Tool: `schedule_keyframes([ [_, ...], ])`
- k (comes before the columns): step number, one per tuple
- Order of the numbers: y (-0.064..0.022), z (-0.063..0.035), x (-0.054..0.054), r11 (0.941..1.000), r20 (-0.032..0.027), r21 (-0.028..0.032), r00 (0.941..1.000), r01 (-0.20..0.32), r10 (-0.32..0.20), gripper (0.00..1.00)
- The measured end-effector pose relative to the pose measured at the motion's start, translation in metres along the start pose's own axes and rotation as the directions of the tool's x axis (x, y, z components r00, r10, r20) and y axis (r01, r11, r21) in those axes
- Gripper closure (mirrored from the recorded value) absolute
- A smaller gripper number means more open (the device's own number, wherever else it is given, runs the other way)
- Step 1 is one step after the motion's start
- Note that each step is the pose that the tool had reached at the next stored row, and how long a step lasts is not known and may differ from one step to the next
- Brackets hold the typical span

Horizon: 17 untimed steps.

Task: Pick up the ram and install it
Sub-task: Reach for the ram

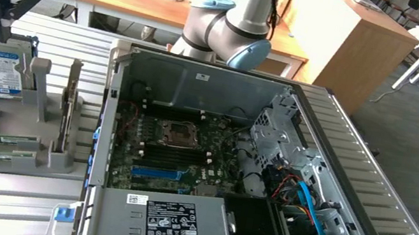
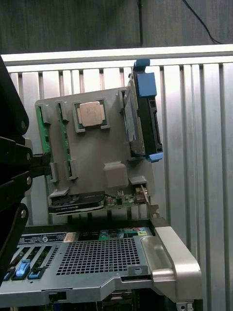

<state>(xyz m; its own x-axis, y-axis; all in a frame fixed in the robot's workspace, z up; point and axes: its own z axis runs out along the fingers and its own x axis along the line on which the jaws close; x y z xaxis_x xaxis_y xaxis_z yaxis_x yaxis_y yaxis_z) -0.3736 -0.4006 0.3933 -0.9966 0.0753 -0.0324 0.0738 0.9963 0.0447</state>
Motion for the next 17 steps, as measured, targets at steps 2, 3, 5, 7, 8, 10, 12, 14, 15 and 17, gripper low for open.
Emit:
schedule_keyframes([
  [2, -0.0011, 0.0000, 0.000, 1.0000, 0.0000, 0.0000, 1.0000, 0.000, 0.000, 0.90],
  [3, -0.0017, 0.0000, 0.000, 1.0000, 0.0000, 0.0001, 1.0000, 0.000, 0.000, 0.90],
  [5, -0.0035, 0.0000, 0.000, 1.0000, 0.0001, 0.0001, 1.0000, 0.000, 0.000, 0.90],
  [7, -0.0058, 0.0000, 0.000, 1.0000, 0.0001, 0.0002, 1.0000, 0.000, 0.000, 0.90],
  [8, -0.0069, 0.0000, -0.001, 1.0000, 0.0001, 0.0002, 1.0000, 0.000, 0.000, 0.90],
  [10, -0.0095, 0.0001, -0.001, 1.0000, 0.0001, 0.0001, 1.0000, 0.000, 0.000, 0.90],
  [12, -0.0123, 0.0001, -0.001, 1.0000, 0.0001, 0.0002, 1.0000, 0.000, 0.000, 0.90],
  [14, -0.0153, 0.0000, -0.001, 1.0000, 0.0000, 0.0002, 1.0000, 0.000, 0.000, 0.90],
  [15, -0.0170, 0.0000, -0.001, 1.0000, 0.0000, 0.0002, 1.0000, 0.000, 0.000, 0.90],
  [17, -0.0201, 0.0000, -0.002, 1.0000, 0.0001, 0.0001, 1.0000, 0.000, 0.000, 0.90],
])
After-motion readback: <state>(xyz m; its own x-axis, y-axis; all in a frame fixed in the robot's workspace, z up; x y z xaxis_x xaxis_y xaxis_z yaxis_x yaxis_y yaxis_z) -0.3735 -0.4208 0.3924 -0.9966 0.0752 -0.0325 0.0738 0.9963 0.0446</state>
